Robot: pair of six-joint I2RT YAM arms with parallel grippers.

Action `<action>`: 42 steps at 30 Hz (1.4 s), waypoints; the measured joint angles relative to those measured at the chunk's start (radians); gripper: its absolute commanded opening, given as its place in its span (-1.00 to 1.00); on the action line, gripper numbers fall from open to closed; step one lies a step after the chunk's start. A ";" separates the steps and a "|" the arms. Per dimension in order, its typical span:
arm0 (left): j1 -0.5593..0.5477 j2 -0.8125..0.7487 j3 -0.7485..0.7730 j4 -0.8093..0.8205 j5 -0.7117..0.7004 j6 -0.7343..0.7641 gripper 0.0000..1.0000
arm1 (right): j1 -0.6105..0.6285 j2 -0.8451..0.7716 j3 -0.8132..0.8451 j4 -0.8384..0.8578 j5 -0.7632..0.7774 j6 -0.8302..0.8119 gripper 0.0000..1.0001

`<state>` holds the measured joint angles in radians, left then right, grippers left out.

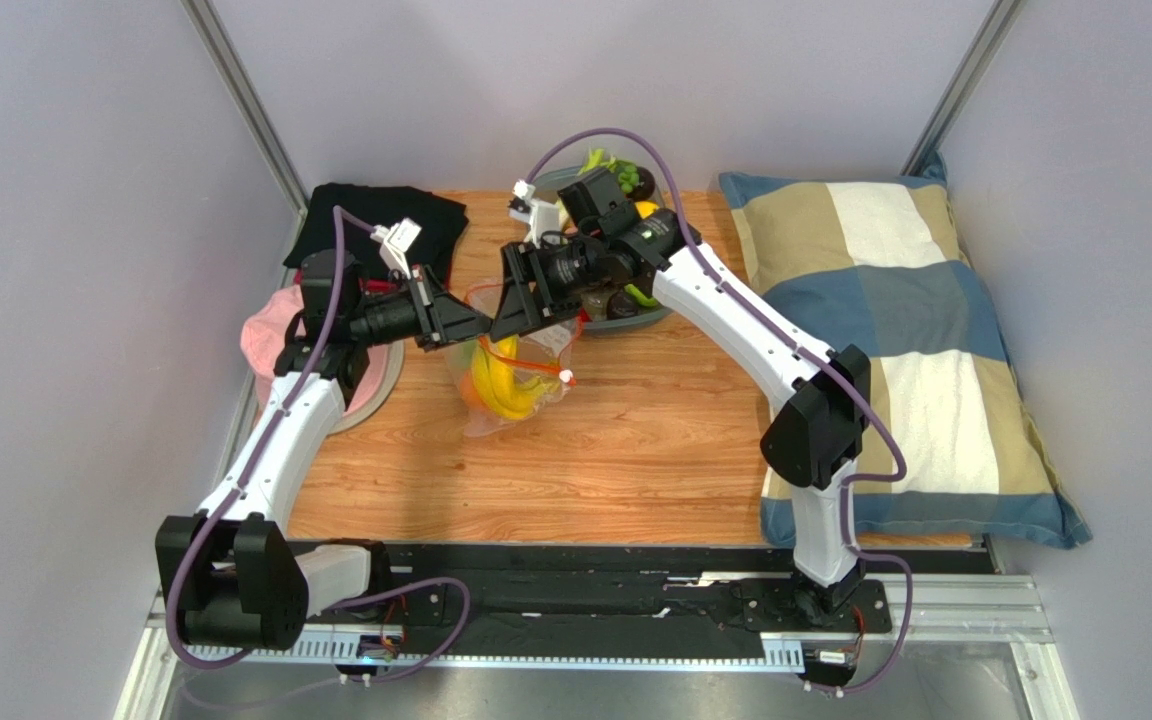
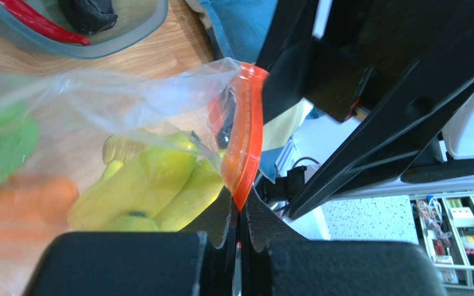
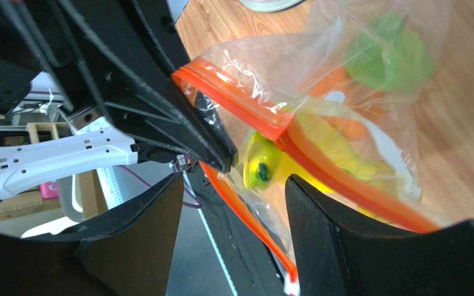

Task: Place the food in the zip-top bag and seal the zipper
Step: Place the fake fruit in the zipper food storage bag, then adjust the zipper food storage bag at the center of the board.

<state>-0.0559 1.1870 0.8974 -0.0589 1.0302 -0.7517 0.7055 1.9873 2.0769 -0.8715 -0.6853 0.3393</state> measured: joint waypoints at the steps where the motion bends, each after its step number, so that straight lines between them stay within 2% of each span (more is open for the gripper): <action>1: 0.000 0.000 0.000 0.001 0.005 0.000 -1.00 | -0.006 -0.011 0.000 0.004 -0.002 -0.010 0.29; 4: 0.000 0.000 0.000 0.010 0.018 -0.001 -1.00 | -0.042 -0.076 -0.032 0.010 0.015 -0.050 0.30; 5: 0.000 0.000 0.000 0.013 0.022 -0.002 -1.00 | -0.061 -0.113 -0.063 0.009 0.036 -0.068 0.46; 8: 0.000 0.000 0.000 0.020 0.037 -0.005 -1.00 | -0.107 -0.193 -0.136 0.014 0.113 -0.106 0.60; 13: 0.004 0.002 0.000 0.021 0.052 -0.005 -1.00 | -0.158 -0.207 -0.191 -0.004 0.169 -0.135 0.60; 17: 0.004 0.009 0.003 0.017 0.072 -0.004 -1.00 | -0.150 -0.179 -0.249 -0.006 0.154 -0.135 0.50; 19: 0.007 0.010 0.005 0.015 0.080 -0.003 -1.00 | -0.144 -0.158 -0.270 -0.008 0.145 -0.135 0.43; 21: 0.011 0.010 0.005 0.008 0.087 -0.002 -1.00 | -0.137 -0.136 -0.290 -0.008 0.139 -0.140 0.21; 22: 0.013 0.010 0.005 0.004 0.089 -0.002 -1.00 | -0.133 -0.124 -0.297 -0.013 0.136 -0.146 -0.01; 23: 0.016 0.010 0.005 -0.004 0.092 -0.001 -1.00 | -0.130 -0.114 -0.298 -0.016 0.133 -0.152 -0.63; 24: 0.020 0.010 0.006 -0.014 0.095 0.000 -1.00 | -0.126 -0.106 -0.298 -0.015 0.132 -0.159 -0.91; 25: 0.023 0.010 0.008 -0.024 0.096 0.003 -1.00 | -0.124 -0.097 -0.298 -0.016 0.124 -0.156 -1.00; 27: 0.030 0.010 0.020 -0.067 0.095 0.023 -1.00 | -0.123 -0.094 -0.298 -0.022 0.104 -0.163 -1.00; 29: 0.033 0.012 0.067 -0.206 0.072 0.098 -1.00 | -0.121 -0.095 -0.288 -0.040 0.058 -0.163 -1.00; 33: 0.014 0.040 0.321 -0.586 -0.056 0.323 -0.98 | -0.115 -0.126 -0.261 -0.050 -0.083 -0.122 -1.00; 37: -0.045 0.030 0.523 -0.828 -0.172 0.518 -0.92 | -0.097 -0.203 -0.253 -0.044 -0.196 -0.069 -1.00; 42: -0.115 0.076 0.553 -0.988 -0.241 0.605 -0.95 | -0.073 -0.193 -0.199 -0.042 -0.270 -0.010 -1.00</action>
<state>-0.1711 1.2629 1.4506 -1.0473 0.7887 -0.1463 0.6327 1.7939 1.8782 -0.9134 -0.9558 0.3294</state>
